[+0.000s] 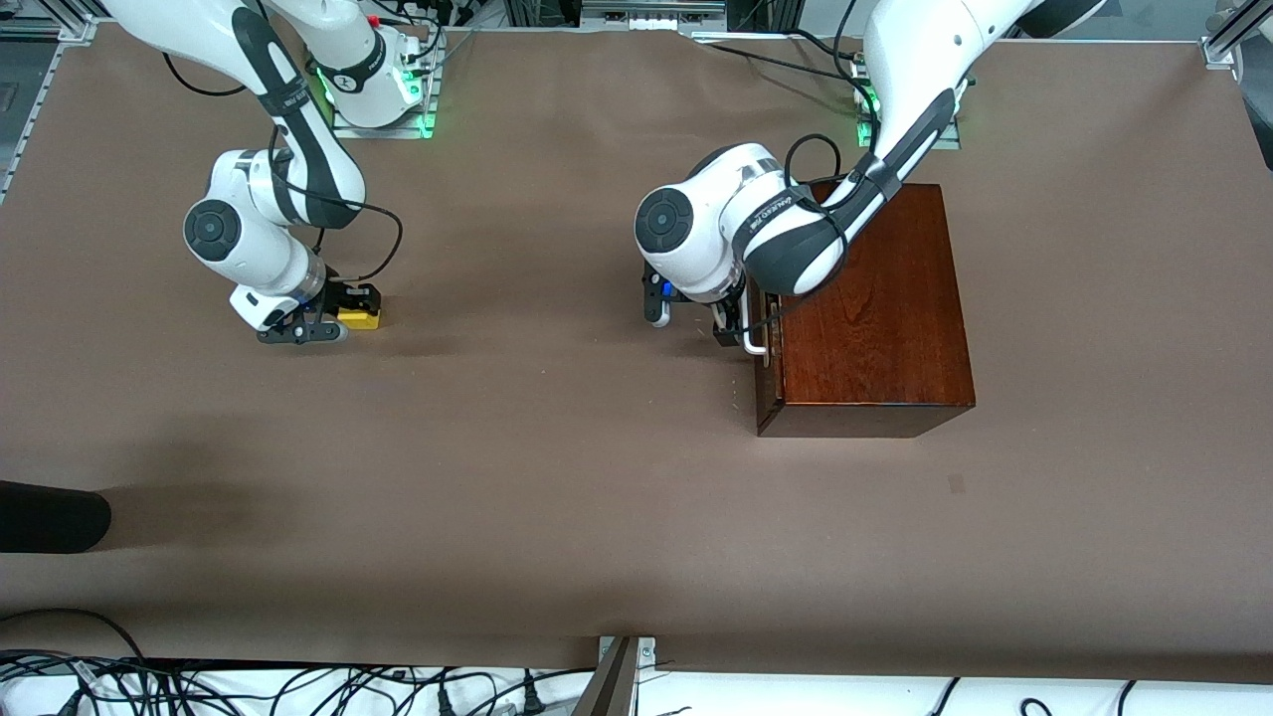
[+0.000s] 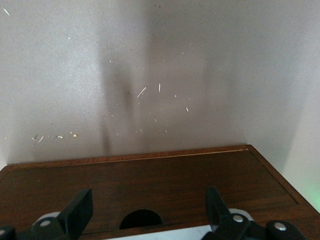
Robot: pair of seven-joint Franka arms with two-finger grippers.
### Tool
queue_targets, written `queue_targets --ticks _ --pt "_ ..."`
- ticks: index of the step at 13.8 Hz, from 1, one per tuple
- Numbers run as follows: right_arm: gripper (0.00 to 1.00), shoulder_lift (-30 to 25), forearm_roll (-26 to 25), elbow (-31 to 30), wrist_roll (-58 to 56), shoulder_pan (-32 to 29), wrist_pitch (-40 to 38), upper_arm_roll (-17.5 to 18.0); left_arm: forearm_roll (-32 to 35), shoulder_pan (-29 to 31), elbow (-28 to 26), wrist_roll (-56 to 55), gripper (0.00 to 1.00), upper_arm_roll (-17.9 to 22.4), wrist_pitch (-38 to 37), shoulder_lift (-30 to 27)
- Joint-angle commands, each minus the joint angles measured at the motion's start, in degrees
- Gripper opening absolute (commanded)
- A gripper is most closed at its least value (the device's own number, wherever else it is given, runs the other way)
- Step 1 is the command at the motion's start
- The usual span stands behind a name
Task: Open drawer, take yellow block, close drawer
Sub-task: 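Open the right gripper to release the cube on the table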
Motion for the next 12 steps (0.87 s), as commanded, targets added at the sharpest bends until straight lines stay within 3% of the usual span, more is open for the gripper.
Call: queue_targets --ticks 1,3,5,7,9,12 --pt "1.0 -3.96 0.53 1.08 -0.89 -0.45 -2.43 0.64 -1.39 1.21 1.67 1.38 1.0 -1.56 -3.39 -3.66" --pt "1.0 -7.47 0.35 4.67 -0.89 -0.45 -8.12 0.64 -8.58 2.08 5.37 -0.19 1.0 -2.37 -3.57 -5.14" --pt "1.0 -9.24 0.35 14.22 -0.98 -0.54 -21.26 0.47 -14.75 6.63 5.83 -1.78 1.0 -2.37 -5.31 -11.01" --pt "1.0 -8.54 0.26 25.82 -1.76 -0.45 -34.55 0.64 -16.35 13.13 6.26 -0.99 1.0 -2.45 -10.4 -14.98" --pt "1.0 -9.15 0.26 32.0 -3.52 -0.45 -39.78 0.64 -16.7 20.34 6.35 -1.6 1.0 -2.54 -12.53 -19.37" --pt "1.0 -10.91 0.17 39.82 -4.14 -0.54 -48.99 0.82 -15.47 26.4 8.45 -1.34 1.0 -1.49 -14.28 -21.06"
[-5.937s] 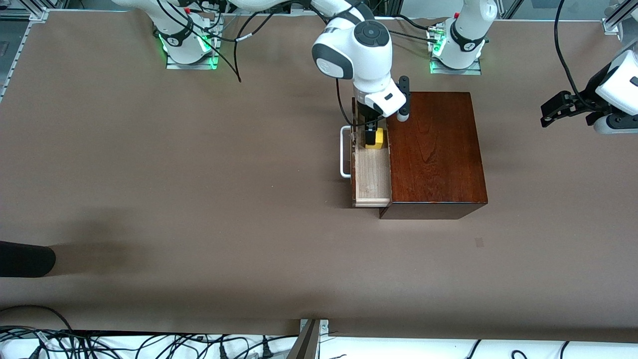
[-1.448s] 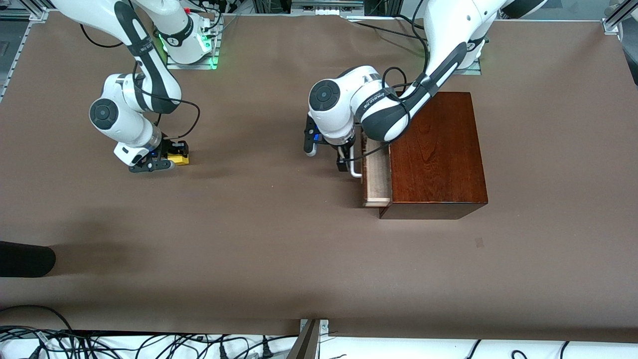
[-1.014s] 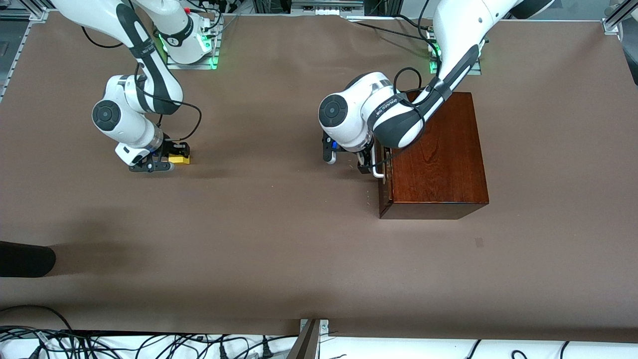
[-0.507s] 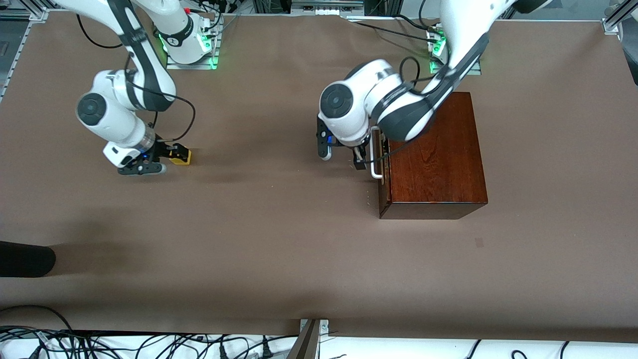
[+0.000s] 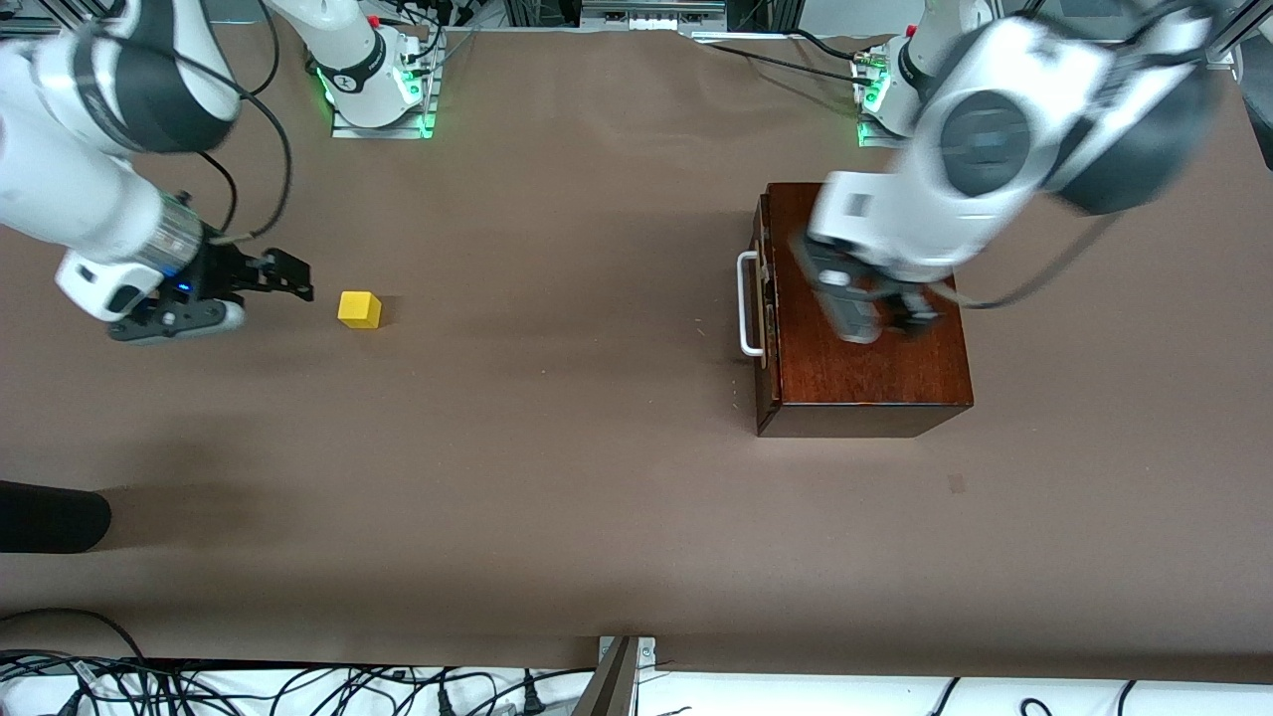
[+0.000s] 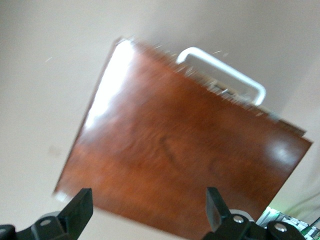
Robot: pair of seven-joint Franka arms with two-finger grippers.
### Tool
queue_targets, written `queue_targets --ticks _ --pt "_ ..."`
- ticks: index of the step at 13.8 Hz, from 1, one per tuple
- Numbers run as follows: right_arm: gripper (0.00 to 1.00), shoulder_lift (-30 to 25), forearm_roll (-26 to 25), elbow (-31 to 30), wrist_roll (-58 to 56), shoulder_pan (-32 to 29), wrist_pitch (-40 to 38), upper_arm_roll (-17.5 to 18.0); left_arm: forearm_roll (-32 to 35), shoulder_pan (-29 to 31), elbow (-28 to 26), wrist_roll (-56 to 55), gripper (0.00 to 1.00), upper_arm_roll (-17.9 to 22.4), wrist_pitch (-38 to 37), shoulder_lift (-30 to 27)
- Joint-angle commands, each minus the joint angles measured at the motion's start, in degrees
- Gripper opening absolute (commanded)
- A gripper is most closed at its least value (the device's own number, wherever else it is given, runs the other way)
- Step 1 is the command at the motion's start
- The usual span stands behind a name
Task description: Open drawer, take yellow block, close drawer
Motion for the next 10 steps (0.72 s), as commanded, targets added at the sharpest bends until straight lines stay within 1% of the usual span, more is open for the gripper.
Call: queue_targets --ticks 1,2,3,4,5,6,7,8,9,10 --pt "1.0 0.05 0.1 9.07 -1.84 -0.57 -9.17 0.57 -0.38 5.5 2.26 -0.23 1.0 -0.22 -4.28 -1.55" --pt "1.0 0.23 0.1 11.81 -1.75 -0.66 -12.07 0.66 0.4 6.47 4.37 -0.49 1.0 -0.05 -6.13 -1.9" --pt "1.0 0.31 0.02 13.92 -1.75 -0.75 -13.67 1.27 1.28 7.88 7.0 -0.67 1.0 0.13 -7.45 -2.08" --pt "1.0 0.4 -1.03 15.42 -2.19 -0.75 -14.12 1.63 0.94 9.2 8.07 -1.19 1.0 1.0 -7.73 -2.69" --pt "1.0 0.32 -2.08 15.52 -3.24 -0.58 -14.21 1.72 0.42 8.25 7.9 -4.07 1.0 4.93 -7.38 -4.44" --pt "1.0 0.14 -2.44 15.35 -4.29 -0.4 -14.21 1.63 -0.89 5.28 7.82 -8.8 1.0 9.93 -7.12 -5.58" --pt "1.0 0.14 -2.53 15.35 -4.65 -0.4 -14.21 1.63 -3.34 1.34 6.68 -14.07 1.0 17.37 -5.64 -8.03" --pt "1.0 0.31 -2.79 15.44 -4.65 -0.31 -14.12 1.72 -6.93 -3.05 3.19 -20.12 1.0 23.88 -2.23 -10.93" --pt "1.0 0.32 -4.28 15.44 -4.48 -0.05 -14.03 1.72 -11.32 -5.53 -1.45 -25.93 1.0 29.61 0.33 -14.61" --pt "1.0 0.4 -5.25 15.44 -4.13 0.04 -14.12 1.72 -13.97 -6.95 -5.85 -29.9 1.0 33.4 2.44 -17.69"
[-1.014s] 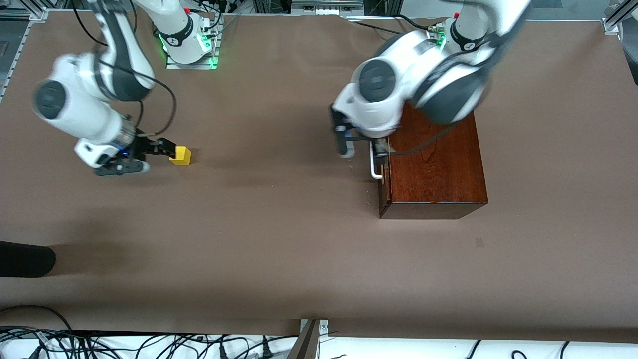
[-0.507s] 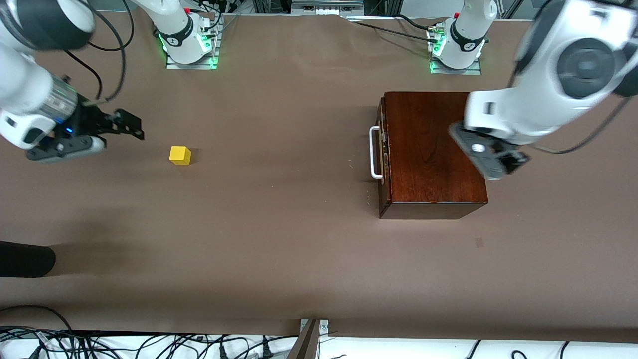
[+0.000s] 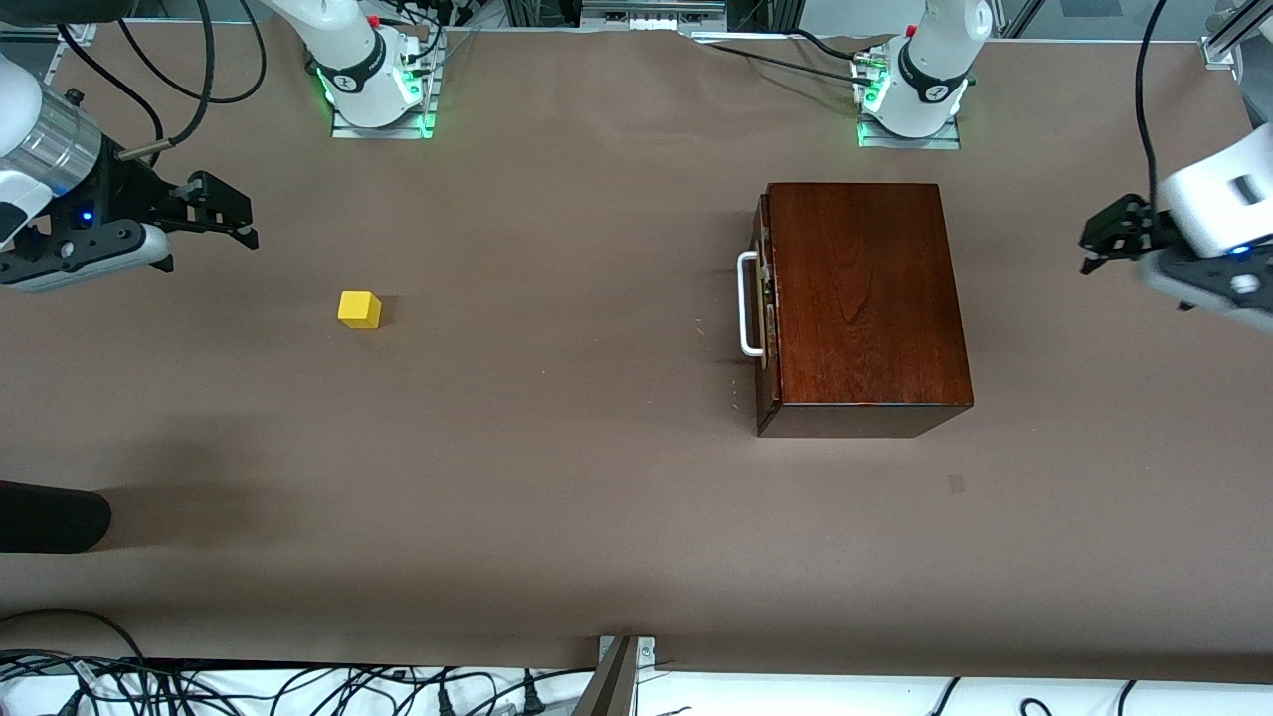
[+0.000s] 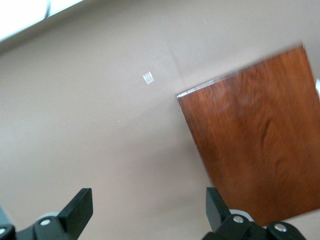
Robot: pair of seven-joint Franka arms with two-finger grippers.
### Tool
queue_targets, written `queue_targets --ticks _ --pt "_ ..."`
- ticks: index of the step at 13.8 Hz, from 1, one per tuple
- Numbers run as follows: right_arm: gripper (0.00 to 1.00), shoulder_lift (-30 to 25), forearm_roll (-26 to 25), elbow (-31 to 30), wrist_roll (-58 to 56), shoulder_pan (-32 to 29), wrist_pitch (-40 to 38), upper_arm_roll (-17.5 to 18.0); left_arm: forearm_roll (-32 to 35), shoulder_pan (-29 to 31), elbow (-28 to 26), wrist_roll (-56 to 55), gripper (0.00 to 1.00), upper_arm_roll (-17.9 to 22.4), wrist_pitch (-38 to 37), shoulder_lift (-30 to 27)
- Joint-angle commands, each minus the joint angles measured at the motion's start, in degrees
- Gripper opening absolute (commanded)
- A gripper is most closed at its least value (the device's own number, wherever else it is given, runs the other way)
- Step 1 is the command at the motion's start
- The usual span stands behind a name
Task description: Open drawer, take yellow block, close drawer
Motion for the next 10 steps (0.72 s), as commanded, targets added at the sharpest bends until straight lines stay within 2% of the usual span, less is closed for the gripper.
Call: queue_targets --ticks 1,3,10 --pt "1.0 0.36 -2.15 1.08 -0.32 -0.02 -0.97 0.45 -5.16 -5.77 -14.43 -10.81 1.0 9.83 6.6 -10.77" --pt "1.0 0.36 -2.42 1.25 -0.49 -0.02 -0.8 0.36 -4.9 -6.49 -18.67 -15.82 1.0 10.64 7.15 -13.43" --pt "1.0 0.27 -3.12 3.54 -0.49 -0.63 -1.41 -1.13 -4.63 -5.96 -16.84 -13.76 1.0 10.38 6.01 -10.45"
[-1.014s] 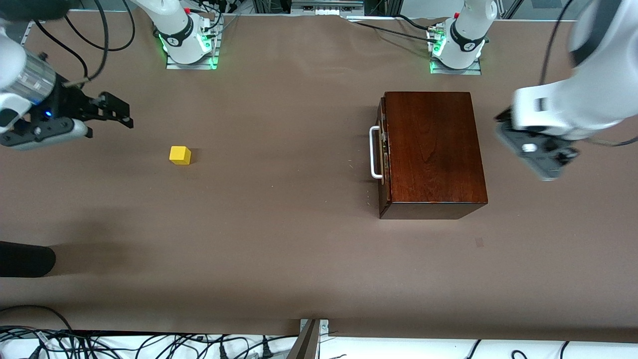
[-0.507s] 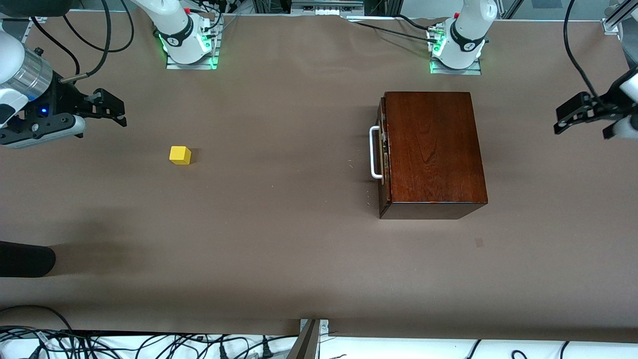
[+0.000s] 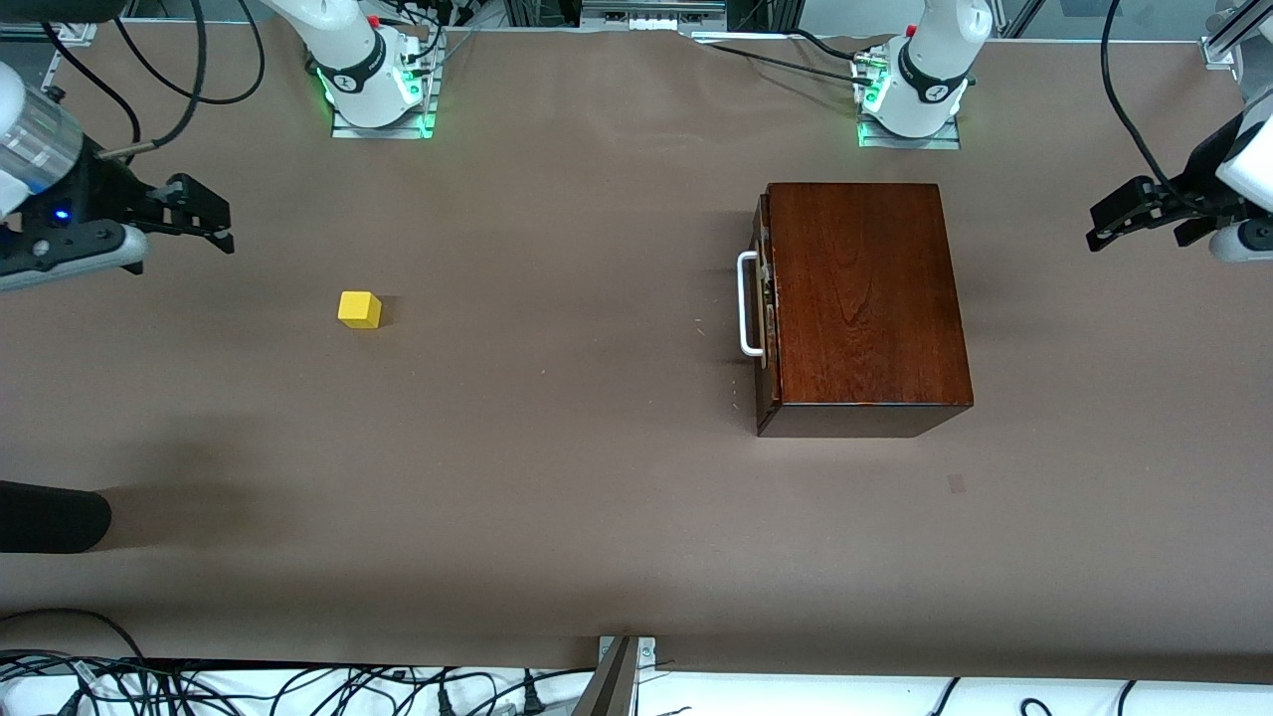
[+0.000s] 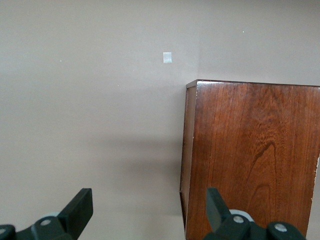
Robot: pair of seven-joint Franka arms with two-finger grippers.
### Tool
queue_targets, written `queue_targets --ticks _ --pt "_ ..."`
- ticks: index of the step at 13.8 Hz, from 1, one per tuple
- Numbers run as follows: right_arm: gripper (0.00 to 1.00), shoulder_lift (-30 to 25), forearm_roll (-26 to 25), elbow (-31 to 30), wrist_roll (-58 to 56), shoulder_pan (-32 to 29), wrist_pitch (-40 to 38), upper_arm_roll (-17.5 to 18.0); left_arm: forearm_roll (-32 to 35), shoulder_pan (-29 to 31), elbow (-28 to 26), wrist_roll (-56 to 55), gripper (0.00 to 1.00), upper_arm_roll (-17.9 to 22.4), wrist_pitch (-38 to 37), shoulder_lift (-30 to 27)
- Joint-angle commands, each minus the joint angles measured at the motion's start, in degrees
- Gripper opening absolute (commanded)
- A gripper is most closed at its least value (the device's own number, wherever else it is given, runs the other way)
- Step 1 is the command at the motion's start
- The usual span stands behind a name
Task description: Open drawer, take yellow block, close drawer
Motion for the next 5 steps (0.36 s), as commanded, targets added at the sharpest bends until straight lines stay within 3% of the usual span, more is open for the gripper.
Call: queue_targets --ticks 1,5 --pt "1.0 0.15 -0.54 1.52 -0.23 -0.55 -1.45 -0.05 -0.66 -0.15 0.89 2.83 1.0 0.62 0.32 0.49" --pt "1.0 0.06 -0.28 1.61 -0.31 -0.47 -1.63 0.04 0.38 -0.15 1.16 2.84 1.0 0.09 -0.11 0.84"
